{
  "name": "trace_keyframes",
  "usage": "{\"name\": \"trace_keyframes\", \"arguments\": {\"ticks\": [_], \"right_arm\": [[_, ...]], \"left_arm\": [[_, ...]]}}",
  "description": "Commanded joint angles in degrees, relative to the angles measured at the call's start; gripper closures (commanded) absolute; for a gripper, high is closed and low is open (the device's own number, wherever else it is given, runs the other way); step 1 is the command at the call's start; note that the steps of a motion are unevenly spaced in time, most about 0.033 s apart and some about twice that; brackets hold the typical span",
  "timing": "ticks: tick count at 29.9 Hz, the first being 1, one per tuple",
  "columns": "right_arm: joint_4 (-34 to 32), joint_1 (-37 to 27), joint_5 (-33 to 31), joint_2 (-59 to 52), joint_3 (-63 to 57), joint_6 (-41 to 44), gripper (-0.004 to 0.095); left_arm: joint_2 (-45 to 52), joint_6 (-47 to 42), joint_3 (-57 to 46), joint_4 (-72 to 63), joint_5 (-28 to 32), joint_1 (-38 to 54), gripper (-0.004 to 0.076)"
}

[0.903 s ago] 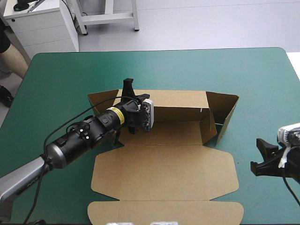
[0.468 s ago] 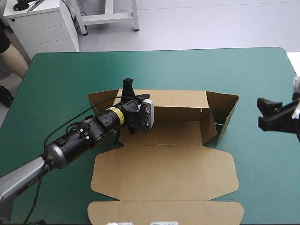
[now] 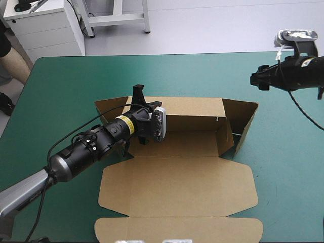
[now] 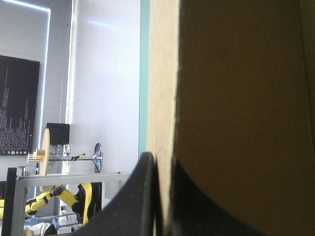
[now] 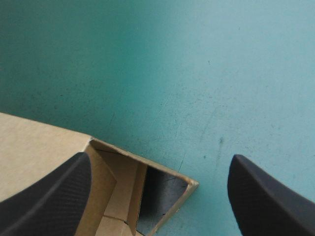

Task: Fold the box

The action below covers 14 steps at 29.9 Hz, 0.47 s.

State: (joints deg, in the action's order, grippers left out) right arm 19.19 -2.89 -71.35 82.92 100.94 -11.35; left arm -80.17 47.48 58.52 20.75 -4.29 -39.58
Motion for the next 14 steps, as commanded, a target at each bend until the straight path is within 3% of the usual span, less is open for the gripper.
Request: {"name": "trace_keyframes", "arguments": {"ticks": [1,14], "right_arm": [[2.5,-0.3,0.5,4.6,3.3,-0.9,0.0194],[7.3,-0.2,-0.5,17.4,4.8,-1.6,0.0194]], "left_arm": [[1.1,-1.8,0.6,-1.7,-0.8,0.0,0.0731],[1.1,-3.6,0.6,-1.7,-0.8,0.0,0.0731]]}}
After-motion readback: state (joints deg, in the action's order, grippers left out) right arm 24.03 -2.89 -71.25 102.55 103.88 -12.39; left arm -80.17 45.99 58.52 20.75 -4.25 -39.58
